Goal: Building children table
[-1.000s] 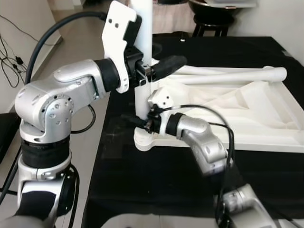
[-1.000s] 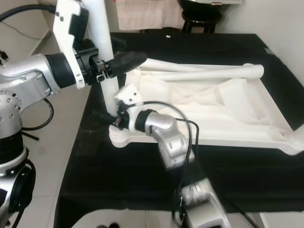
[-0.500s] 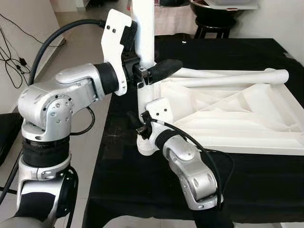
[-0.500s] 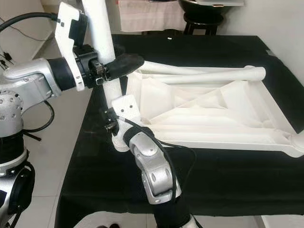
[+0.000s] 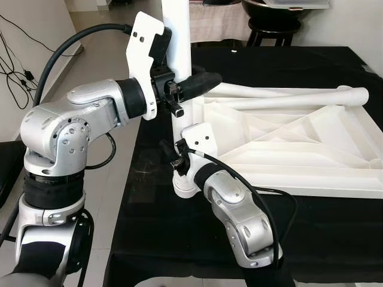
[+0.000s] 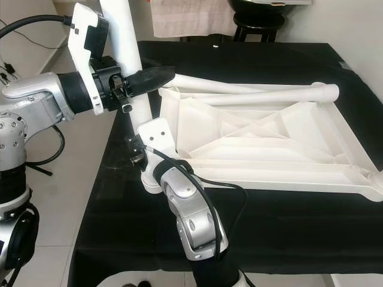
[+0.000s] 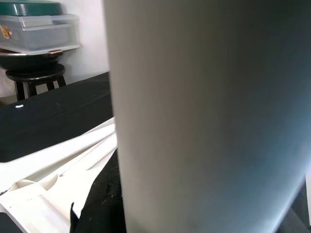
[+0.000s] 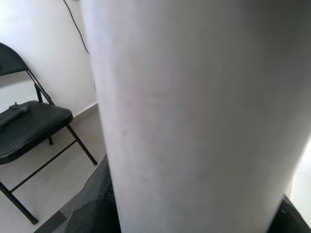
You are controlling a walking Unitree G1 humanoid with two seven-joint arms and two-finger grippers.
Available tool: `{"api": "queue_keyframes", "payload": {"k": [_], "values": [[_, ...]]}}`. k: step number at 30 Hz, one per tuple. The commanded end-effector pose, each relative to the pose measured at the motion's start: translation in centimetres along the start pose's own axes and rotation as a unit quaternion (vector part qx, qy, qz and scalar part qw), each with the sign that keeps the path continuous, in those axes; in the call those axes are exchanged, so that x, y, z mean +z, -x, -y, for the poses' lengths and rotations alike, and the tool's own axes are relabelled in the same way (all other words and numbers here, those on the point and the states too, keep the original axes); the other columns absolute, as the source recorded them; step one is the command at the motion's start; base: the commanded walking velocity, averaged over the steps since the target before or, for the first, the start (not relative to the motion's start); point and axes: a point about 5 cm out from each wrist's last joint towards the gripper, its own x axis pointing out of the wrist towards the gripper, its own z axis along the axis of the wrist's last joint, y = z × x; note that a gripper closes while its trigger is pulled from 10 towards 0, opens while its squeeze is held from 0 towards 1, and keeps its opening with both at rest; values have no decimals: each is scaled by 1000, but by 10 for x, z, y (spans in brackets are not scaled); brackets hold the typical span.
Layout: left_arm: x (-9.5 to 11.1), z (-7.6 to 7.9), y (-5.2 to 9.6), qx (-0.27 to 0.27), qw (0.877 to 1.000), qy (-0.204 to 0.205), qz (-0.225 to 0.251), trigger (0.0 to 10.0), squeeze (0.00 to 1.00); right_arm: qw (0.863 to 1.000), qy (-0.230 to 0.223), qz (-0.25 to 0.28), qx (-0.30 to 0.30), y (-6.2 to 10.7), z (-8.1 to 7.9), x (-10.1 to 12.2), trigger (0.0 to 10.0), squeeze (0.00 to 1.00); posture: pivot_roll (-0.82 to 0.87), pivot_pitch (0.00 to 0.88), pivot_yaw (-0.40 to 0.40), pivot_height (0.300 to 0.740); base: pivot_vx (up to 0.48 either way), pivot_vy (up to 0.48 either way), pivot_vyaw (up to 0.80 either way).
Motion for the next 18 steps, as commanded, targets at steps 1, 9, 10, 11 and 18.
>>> {"api": "queue_keyframes", "payload": {"k": [1,9,10,11,18], "values": [[0,10,-4,-31,999,-9,-13,0,0,996,-58,-59,-14,-3,-4,-23,10000,0,31,204,-12,740,0,0,0],[0,21,-9,-62,998,-28,-19,0,0,995,-91,-8,28,-11,0,-8,10000,0,30,209,-4,740,0,0,0],[0,24,-12,-69,997,-34,-22,0,0,994,-91,11,53,-13,1,-3,10000,0,30,209,1,740,0,0,0],[1,28,-15,-76,996,-38,-24,0,0,994,-82,24,70,-15,2,1,10000,0,30,209,1,740,0,0,0],[6,42,-28,-98,994,-44,-24,0,0,978,-36,58,199,-22,4,20,10000,0,40,217,13,740,0,0,0]]}}
